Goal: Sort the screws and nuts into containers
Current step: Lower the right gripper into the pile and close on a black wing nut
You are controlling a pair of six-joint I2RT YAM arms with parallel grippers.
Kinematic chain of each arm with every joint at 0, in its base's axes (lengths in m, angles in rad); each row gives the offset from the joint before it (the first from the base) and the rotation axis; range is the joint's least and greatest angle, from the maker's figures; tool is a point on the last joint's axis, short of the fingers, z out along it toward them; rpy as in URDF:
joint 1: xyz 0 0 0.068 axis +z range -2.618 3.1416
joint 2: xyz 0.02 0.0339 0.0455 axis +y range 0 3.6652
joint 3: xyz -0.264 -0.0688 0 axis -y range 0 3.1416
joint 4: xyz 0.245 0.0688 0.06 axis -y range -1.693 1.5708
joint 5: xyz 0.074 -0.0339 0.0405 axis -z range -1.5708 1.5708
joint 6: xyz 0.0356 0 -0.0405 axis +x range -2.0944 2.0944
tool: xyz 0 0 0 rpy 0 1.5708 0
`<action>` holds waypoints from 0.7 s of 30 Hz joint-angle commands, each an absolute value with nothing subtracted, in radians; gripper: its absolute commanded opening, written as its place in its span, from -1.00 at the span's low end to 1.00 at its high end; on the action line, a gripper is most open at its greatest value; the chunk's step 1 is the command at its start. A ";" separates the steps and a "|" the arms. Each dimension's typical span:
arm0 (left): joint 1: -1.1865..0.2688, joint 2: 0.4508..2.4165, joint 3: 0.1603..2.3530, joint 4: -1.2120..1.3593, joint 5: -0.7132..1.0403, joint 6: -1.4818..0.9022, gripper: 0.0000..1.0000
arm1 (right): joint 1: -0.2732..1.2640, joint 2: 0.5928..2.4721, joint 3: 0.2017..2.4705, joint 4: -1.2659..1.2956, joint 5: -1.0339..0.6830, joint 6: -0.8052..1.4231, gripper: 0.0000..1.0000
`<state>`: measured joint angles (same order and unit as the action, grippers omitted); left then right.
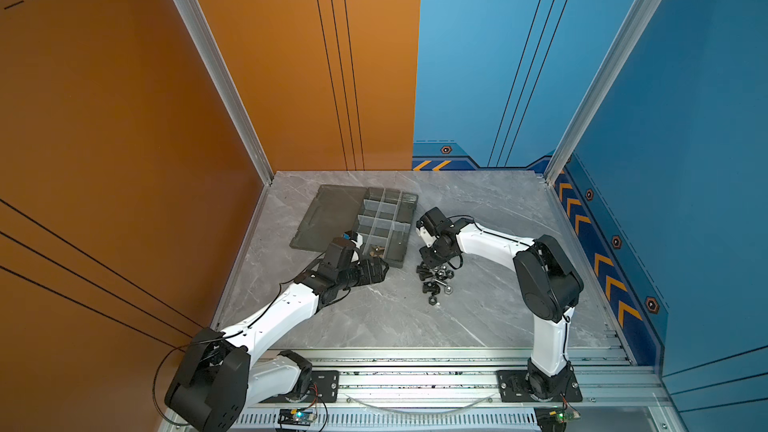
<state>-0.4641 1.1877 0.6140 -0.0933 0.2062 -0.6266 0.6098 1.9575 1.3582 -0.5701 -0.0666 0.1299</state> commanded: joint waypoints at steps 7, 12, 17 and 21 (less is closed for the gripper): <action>-0.469 1.197 0.636 -0.094 0.194 -0.627 0.95 | 0.608 1.975 1.370 -0.614 -0.031 0.118 -0.62; -0.469 1.205 0.637 -0.086 0.199 -0.630 0.95 | 0.600 1.964 1.362 -0.612 -0.037 0.118 -0.62; -0.471 1.204 0.640 -0.089 0.200 -0.631 0.95 | 0.599 1.958 1.351 -0.605 -0.052 0.116 -0.62; -0.470 1.204 0.641 -0.090 0.200 -0.631 0.95 | 0.597 1.954 1.338 -0.595 -0.065 0.120 -0.62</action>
<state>-0.4641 1.1999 0.6140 -0.0925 0.2066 -0.6270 0.6022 1.9591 1.3594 -0.5755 -0.0559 0.1291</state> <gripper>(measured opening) 0.976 0.192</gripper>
